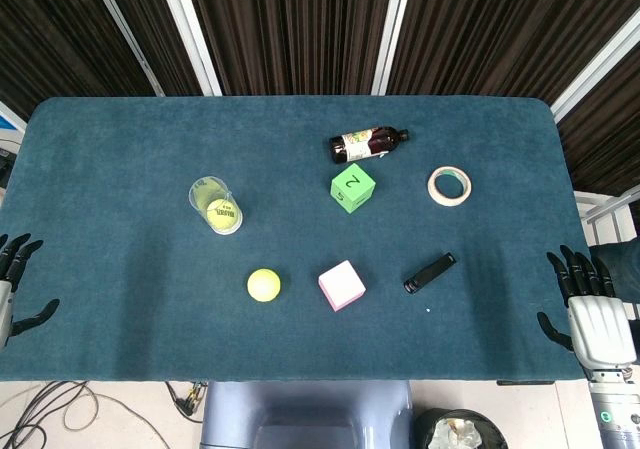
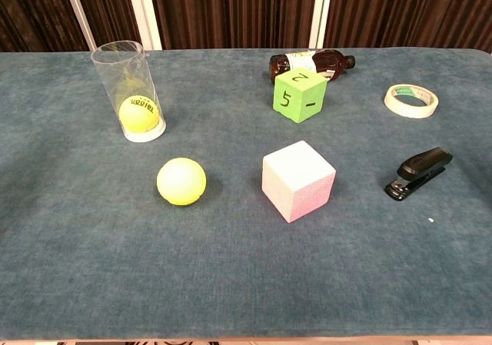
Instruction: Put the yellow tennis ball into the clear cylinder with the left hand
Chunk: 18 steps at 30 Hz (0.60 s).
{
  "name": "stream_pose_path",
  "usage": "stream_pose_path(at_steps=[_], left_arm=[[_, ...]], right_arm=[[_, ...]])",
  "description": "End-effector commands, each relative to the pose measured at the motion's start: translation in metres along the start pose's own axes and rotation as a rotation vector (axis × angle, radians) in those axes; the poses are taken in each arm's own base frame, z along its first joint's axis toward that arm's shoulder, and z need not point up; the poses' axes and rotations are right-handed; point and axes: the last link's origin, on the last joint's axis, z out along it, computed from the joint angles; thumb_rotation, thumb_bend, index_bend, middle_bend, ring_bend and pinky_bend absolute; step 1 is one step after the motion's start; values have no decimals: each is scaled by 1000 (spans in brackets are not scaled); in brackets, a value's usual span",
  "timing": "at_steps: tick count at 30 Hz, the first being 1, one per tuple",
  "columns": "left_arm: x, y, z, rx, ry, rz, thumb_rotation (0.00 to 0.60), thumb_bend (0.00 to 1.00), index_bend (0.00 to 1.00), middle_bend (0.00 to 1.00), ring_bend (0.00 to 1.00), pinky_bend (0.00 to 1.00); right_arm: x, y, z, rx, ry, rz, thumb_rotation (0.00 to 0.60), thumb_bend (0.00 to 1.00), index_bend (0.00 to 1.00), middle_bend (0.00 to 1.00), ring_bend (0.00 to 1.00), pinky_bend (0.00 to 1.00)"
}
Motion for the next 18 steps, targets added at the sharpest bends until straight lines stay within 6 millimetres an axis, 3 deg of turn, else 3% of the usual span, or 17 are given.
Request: stream_pose_path(at_steps=[1, 12, 18], left_arm=[[0, 1, -1, -2, -1, 0, 600, 165, 159, 97, 5, 108], [-1, 3, -2, -17, -23, -4, 600, 163, 158, 98, 5, 108], [0, 2, -3, -40, -24, -5, 600, 105, 158, 96, 5, 108]], right_arm=[[0, 0, 0, -1, -3, 7, 600, 351, 90, 0, 0, 0], [0, 1, 0, -9, -7, 11, 600, 352, 90, 0, 0, 0], [2, 1, -1, -9, -3, 12, 600, 352, 90, 0, 0, 0]])
